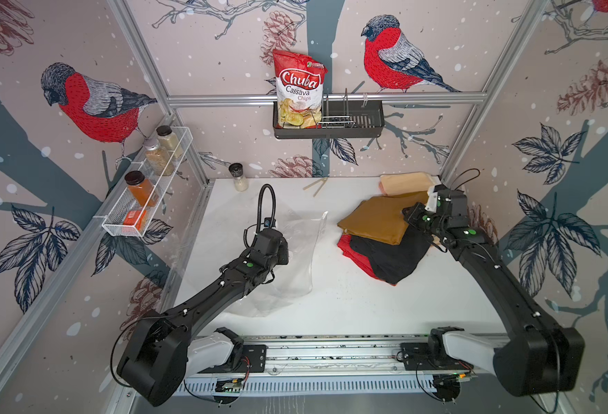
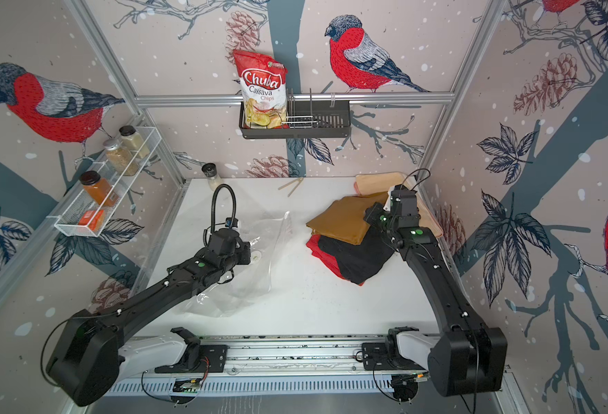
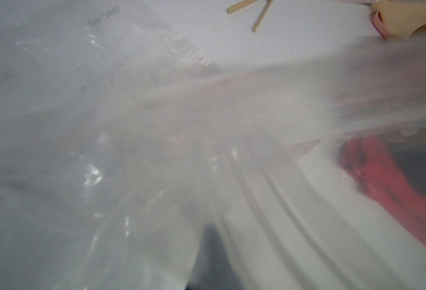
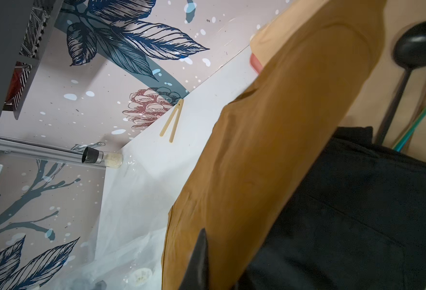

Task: Take the trousers out of the vacuum bag
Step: Place the trousers at the center of the board.

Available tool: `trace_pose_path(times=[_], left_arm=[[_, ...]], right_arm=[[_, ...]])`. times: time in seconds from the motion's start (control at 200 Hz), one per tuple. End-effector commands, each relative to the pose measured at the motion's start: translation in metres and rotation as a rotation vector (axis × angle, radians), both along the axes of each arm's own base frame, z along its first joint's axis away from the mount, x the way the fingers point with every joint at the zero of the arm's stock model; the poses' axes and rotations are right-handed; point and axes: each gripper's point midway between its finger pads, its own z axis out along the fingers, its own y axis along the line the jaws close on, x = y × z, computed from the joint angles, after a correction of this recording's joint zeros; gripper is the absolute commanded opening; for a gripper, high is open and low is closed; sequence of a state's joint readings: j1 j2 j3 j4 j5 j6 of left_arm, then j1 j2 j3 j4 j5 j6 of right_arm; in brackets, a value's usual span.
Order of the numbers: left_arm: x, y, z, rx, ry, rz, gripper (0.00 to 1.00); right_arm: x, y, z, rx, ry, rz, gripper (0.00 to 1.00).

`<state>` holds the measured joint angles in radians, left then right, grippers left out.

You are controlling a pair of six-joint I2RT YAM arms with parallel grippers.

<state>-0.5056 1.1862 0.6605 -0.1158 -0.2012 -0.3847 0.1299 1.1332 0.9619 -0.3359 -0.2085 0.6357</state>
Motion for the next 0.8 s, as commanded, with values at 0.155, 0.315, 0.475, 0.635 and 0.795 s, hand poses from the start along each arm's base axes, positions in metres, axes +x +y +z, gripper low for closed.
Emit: trace_pose_path(times=[0.155, 0.315, 0.475, 0.635, 0.795], left_arm=[[0.005, -0.006, 0.003, -0.002, -0.007, -0.030, 0.00], [0.005, -0.006, 0.002, 0.002, -0.006, -0.032, 0.00], [0.005, -0.007, 0.000, 0.005, 0.002, -0.035, 0.00], [0.006, -0.007, 0.000, 0.010, 0.005, -0.036, 0.00], [0.007, -0.006, 0.002, 0.013, -0.002, -0.031, 0.00]], right_arm=[[-0.021, -0.020, -0.027, 0.021, 0.053, -0.100, 0.00], [-0.040, -0.021, -0.061, 0.018, 0.159, -0.124, 0.01], [-0.057, -0.034, -0.090, 0.010, 0.210, -0.211, 0.11], [-0.063, -0.048, -0.098, -0.038, 0.227, -0.275, 0.12], [-0.069, -0.055, -0.105, -0.046, 0.251, -0.323, 0.84]])
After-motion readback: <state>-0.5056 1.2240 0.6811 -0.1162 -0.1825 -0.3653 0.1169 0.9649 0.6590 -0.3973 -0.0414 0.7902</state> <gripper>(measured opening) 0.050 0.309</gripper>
